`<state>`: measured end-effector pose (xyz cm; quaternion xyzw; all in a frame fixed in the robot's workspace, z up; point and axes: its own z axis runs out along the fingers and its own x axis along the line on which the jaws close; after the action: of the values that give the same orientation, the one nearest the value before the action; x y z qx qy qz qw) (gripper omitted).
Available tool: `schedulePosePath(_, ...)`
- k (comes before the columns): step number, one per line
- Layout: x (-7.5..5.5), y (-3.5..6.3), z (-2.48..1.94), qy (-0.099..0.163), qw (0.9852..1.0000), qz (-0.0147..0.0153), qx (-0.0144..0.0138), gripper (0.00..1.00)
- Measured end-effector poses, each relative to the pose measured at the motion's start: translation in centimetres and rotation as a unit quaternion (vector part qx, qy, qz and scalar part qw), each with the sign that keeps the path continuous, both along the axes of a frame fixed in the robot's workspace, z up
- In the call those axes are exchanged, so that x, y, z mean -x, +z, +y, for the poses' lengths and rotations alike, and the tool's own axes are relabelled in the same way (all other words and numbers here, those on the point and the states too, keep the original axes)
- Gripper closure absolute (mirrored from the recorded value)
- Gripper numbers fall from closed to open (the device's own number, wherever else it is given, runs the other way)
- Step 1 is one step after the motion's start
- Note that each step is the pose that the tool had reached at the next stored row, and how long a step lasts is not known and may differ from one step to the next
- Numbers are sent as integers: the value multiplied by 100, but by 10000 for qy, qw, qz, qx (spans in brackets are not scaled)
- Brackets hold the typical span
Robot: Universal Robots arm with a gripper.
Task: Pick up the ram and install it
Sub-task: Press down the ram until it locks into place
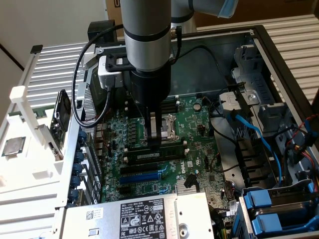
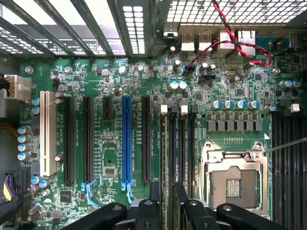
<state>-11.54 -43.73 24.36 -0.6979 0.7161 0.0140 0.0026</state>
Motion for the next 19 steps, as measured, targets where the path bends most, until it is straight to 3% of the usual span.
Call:
schedulePosePath(14,0,1,0,0,10000,1,1,74)
schedulePosePath(15,0,1,0,0,10000,1,1,82)
schedulePosePath(19,0,1,0,0,10000,1,1,89)
